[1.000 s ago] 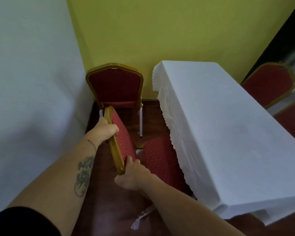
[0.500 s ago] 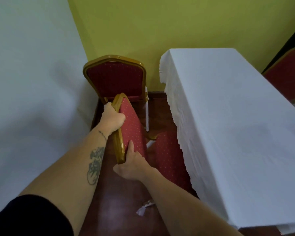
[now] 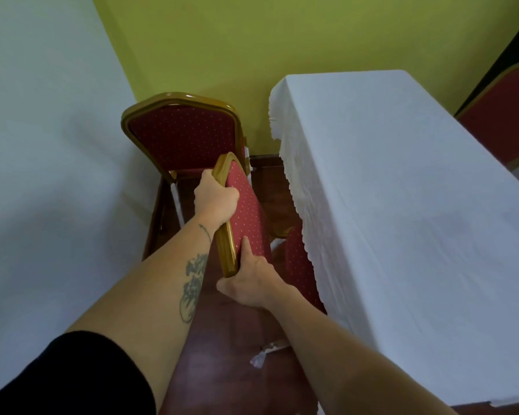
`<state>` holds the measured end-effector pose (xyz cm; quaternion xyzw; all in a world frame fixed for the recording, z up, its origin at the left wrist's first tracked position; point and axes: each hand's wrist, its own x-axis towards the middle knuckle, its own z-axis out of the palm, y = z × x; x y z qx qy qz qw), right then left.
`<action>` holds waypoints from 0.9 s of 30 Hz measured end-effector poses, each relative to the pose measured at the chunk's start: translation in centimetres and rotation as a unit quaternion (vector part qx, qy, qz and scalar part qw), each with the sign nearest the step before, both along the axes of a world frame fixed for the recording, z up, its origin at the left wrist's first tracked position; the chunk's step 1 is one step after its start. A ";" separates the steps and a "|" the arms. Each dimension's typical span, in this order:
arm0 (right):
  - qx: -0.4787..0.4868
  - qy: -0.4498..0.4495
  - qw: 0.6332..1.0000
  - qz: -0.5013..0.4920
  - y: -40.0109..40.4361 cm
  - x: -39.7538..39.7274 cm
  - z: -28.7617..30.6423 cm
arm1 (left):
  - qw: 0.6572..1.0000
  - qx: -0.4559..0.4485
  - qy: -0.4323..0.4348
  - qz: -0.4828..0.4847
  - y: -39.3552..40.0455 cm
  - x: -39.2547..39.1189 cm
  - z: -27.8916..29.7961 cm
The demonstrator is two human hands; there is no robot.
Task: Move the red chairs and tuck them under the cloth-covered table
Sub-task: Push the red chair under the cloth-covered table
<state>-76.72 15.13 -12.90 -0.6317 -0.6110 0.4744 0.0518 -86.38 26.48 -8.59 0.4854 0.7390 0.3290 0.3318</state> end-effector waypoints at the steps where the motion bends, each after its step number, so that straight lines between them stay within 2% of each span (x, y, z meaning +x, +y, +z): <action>1: 0.002 0.001 1.000 -0.002 0.0 0.2 -0.1 | 1.000 -0.002 0.009 -0.003 0.1 0.3 0.0; 5: -0.009 0.010 1.000 0.001 -0.5 0.6 0.1 | 0.997 -0.040 0.047 -0.044 -0.6 0.1 1.1; 10: -0.041 -0.002 0.998 0.047 0.0 1.8 1.1 | 0.977 -0.115 0.092 -0.155 -1.3 -2.5 2.6; 15: 0.015 0.030 0.999 0.023 3.6 2.0 4.1 | 0.973 -0.092 0.104 -0.184 -0.9 -5.0 4.4; 18: 0.060 0.043 0.997 0.011 6.6 1.4 6.4 | 0.977 -0.063 0.114 -0.169 1.5 -7.3 5.8; 27: 0.174 -0.006 0.984 -0.027 19.1 -4.3 10.1 | 0.973 0.045 0.148 -0.173 14.9 -15.2 8.4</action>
